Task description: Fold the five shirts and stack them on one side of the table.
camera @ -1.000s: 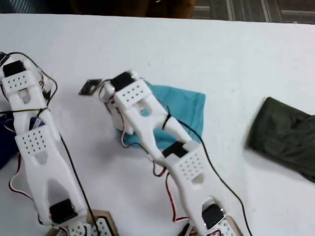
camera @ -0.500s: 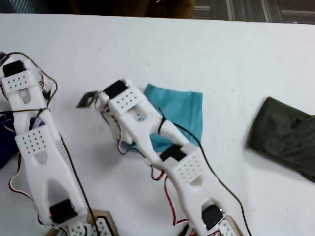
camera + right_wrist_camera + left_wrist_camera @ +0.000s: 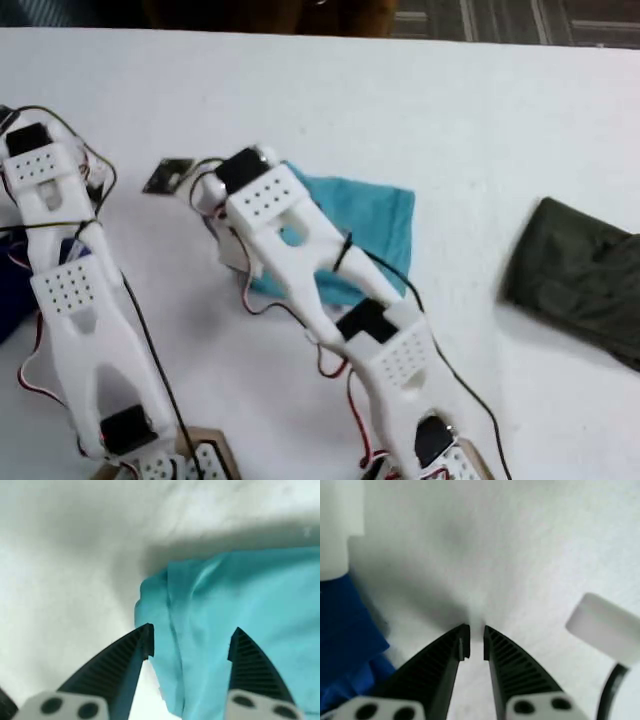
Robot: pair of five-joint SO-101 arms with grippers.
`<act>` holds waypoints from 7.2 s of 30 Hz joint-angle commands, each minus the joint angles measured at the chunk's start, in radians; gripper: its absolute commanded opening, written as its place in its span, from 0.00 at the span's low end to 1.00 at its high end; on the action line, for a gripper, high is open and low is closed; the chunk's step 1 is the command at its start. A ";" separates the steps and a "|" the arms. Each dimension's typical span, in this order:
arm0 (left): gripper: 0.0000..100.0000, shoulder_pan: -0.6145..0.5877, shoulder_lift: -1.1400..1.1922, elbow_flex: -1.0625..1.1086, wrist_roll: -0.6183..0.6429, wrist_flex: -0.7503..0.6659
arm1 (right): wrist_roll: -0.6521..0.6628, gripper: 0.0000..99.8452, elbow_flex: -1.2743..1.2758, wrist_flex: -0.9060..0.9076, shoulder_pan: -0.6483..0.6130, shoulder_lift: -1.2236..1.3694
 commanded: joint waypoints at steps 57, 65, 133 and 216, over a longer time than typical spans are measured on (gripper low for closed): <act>0.07 -0.014 -0.014 -0.030 -0.002 -0.023 | 0.021 0.02 0.256 -0.019 0.056 0.047; 0.07 -0.014 -0.014 -0.030 -0.002 -0.023 | 0.020 0.04 0.252 -0.015 0.111 0.065; 0.07 -0.003 -0.012 -0.030 -0.002 -0.037 | 0.005 0.02 0.114 0.022 0.257 -0.165; 0.07 -0.008 -0.014 -0.030 -0.002 -0.035 | -0.055 0.03 -0.117 0.016 -0.018 0.186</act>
